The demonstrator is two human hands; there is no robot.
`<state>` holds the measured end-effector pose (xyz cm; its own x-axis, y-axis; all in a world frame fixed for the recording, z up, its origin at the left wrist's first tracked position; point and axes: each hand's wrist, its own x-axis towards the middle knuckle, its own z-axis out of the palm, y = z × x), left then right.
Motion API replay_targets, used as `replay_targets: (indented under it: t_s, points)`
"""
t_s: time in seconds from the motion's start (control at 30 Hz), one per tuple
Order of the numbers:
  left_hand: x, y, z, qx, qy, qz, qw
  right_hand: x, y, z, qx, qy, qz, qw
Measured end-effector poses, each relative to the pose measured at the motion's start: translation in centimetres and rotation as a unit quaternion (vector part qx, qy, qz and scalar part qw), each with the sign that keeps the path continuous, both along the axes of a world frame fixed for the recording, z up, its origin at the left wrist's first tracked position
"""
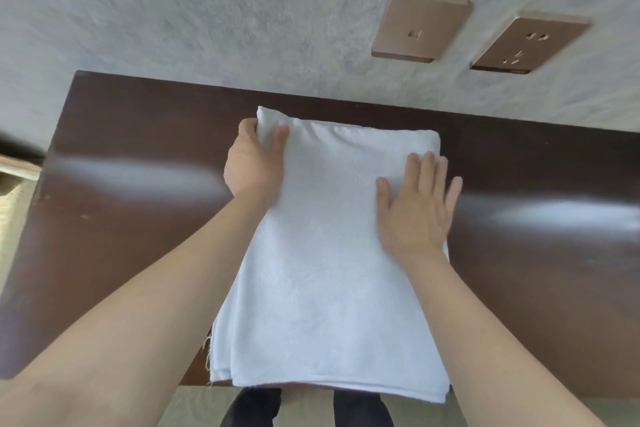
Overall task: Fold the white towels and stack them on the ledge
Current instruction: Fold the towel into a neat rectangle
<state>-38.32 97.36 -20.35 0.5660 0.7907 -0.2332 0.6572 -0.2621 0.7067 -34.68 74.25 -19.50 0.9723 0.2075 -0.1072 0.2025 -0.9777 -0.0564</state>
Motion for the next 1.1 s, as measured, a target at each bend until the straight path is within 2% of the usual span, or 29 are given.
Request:
replay_targets:
  t_s: [0.17, 0.4, 0.5, 0.6, 0.77, 0.83, 0.9, 1.0, 1.1]
  points:
    - [-0.2, -0.2, -1.2, 0.047, -0.030, 0.012, 0.998, 1.7, 3.7, -1.5, 0.027, 0.015, 0.152, 0.988]
    - [0.0, -0.6, -1.8, 0.069, -0.040, 0.010, 0.997, 1.9, 4.7, -1.9, 0.040, 0.003, 0.057, 0.998]
    - [0.1, -0.7, -2.1, 0.091, -0.036, 0.002, 0.995, 1.3, 7.9, -1.5, 0.082, 0.007, 0.121, 0.989]
    - [0.0, -0.6, -2.3, 0.109, -0.040, -0.015, 0.993, 0.9, 8.9, -2.2, 0.073, 0.029, 0.185, 0.980]
    - [0.1, -0.8, -2.4, 0.148, -0.030, -0.032, 0.988, 3.3, 3.8, -2.5, 0.017, -0.014, 0.099, 0.995]
    - [0.2, -1.3, -2.1, 0.194, -0.020, -0.052, 0.979, 4.2, 2.2, -2.1, -0.021, -0.013, 0.059, 0.998]
    - [0.3, -1.6, -1.8, 0.222, -0.002, -0.068, 0.973, 3.6, 3.0, -1.5, -0.010, -0.010, 0.045, 0.999]
    - [0.2, -1.7, -1.1, 0.257, 0.000, -0.093, 0.962, 0.5, 6.0, -1.1, 0.073, 0.002, 0.127, 0.989]
    - [-0.8, -2.5, -0.8, 0.332, -0.034, -0.221, 0.917, -1.7, 6.8, -1.9, 0.067, 0.020, 0.156, 0.985]
